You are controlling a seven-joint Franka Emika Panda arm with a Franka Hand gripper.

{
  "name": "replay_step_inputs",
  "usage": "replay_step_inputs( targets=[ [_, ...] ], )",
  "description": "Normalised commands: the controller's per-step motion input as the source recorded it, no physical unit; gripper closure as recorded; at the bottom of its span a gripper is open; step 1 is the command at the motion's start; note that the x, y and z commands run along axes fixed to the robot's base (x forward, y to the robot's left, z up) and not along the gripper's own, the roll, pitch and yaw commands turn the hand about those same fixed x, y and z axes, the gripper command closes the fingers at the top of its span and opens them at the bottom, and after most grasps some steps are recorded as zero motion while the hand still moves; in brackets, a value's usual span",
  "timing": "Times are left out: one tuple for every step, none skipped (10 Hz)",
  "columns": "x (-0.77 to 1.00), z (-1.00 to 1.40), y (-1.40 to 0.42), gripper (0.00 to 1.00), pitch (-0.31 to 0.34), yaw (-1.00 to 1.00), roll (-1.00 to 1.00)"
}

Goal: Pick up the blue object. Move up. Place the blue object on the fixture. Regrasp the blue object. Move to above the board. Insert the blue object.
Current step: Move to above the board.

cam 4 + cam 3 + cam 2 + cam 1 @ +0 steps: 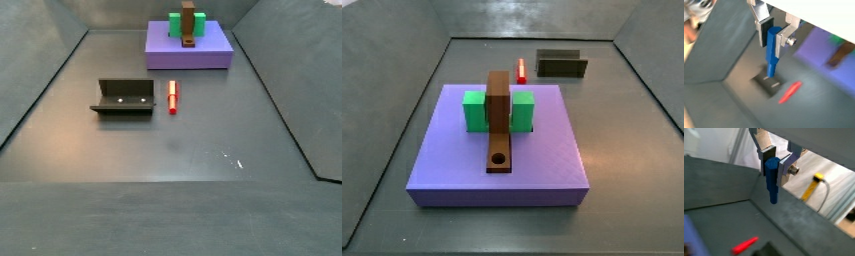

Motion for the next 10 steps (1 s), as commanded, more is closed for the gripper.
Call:
replay_step_inputs(
  targets=[
    [-1.13, 0.25, -1.4, 1.0, 0.041, -0.07, -1.0],
    [-0.69, 0.14, -0.83, 1.0, 0.043, -0.07, -1.0],
    [-0.31, 0.04, -0.33, 1.0, 0.05, -0.06, -1.0],
    [-0.17, 0.04, -0.17, 1.0, 0.051, -0.05, -1.0],
    [-0.13, 0.03, -0.12, 1.0, 0.042, -0.05, -1.0],
    [-0.12, 0.0, -0.05, 1.0, 0.022, -0.05, -1.0],
    [-0.09, 0.0, 0.02, 1.0, 0.001, -0.03, -0.88],
    [-0.07, 0.0, 0.03, 1.0, -0.016, -0.02, -0.64],
    [-0.06, 0.0, 0.02, 1.0, -0.028, -0.01, -0.43],
    [-0.04, 0.0, 0.01, 1.0, -0.027, -0.01, -0.28]
  ],
)
